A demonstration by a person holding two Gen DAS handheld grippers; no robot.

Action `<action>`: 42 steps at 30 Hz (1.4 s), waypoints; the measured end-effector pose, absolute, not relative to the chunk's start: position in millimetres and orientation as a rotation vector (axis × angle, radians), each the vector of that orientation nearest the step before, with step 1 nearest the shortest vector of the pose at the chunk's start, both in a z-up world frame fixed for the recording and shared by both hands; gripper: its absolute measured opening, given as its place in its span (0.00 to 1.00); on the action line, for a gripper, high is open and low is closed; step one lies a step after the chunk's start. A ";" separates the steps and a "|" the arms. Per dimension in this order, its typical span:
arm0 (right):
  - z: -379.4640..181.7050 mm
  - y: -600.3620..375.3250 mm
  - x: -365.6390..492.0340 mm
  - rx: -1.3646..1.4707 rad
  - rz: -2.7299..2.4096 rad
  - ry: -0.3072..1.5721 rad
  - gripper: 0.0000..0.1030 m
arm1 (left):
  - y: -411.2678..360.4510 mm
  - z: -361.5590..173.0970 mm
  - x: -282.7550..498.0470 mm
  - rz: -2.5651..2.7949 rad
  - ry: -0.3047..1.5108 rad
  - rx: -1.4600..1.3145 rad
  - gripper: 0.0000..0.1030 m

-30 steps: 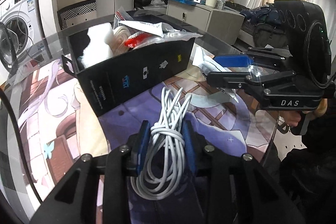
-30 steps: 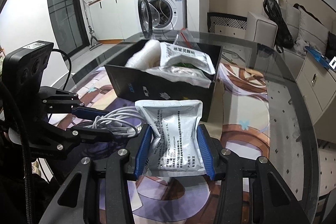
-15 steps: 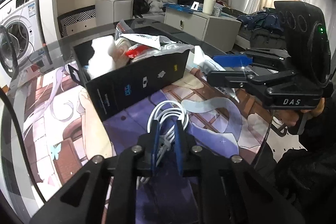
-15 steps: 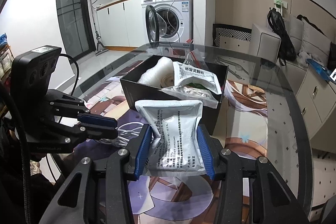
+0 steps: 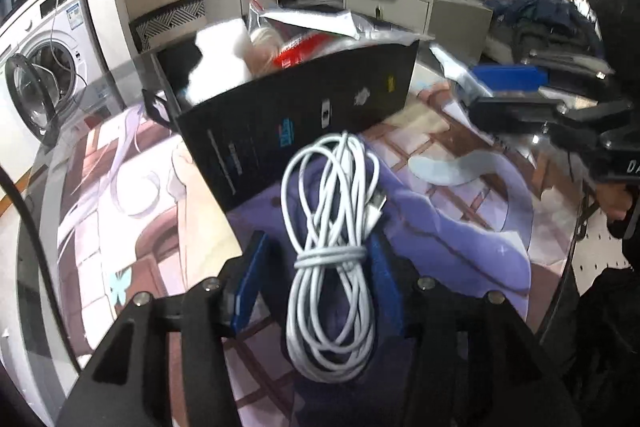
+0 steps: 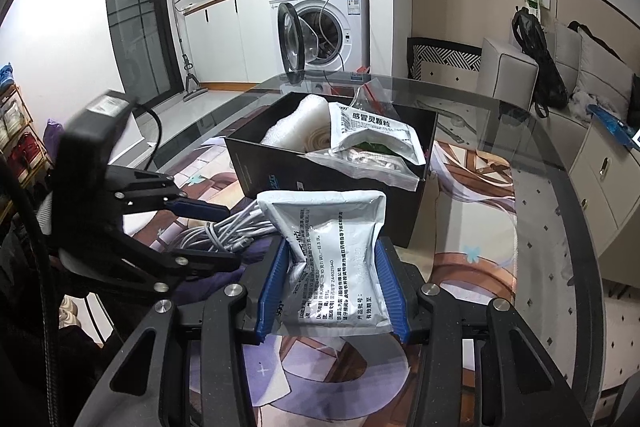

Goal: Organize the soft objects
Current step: 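Carry the cable and medicine packet over the black box with both tools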

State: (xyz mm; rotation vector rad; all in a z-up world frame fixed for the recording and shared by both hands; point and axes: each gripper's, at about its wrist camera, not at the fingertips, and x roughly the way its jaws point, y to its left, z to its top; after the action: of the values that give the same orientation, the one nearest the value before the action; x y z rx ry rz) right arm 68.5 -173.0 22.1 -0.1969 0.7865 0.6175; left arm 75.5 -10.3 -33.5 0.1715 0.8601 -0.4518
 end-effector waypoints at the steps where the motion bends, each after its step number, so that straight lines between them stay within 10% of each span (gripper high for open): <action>1: 21.8 -173.1 69.1 -0.197 0.617 0.787 0.43 | -11.1 -34.1 75.9 -0.448 0.857 0.168 0.45; 3: 21.3 -173.9 69.9 -0.194 0.615 0.789 0.43 | -10.7 -33.4 77.3 -0.438 0.851 0.160 0.31; 42: 64.6 -153.4 121.3 -0.157 0.588 0.669 0.43 | 20.9 56.1 129.1 -0.354 0.620 -0.052 0.31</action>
State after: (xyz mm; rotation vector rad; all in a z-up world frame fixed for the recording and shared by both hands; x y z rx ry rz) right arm 121.3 -153.4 64.6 -0.1574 0.6692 0.5876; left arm 129.1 20.9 56.1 -0.0522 0.6204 -0.3538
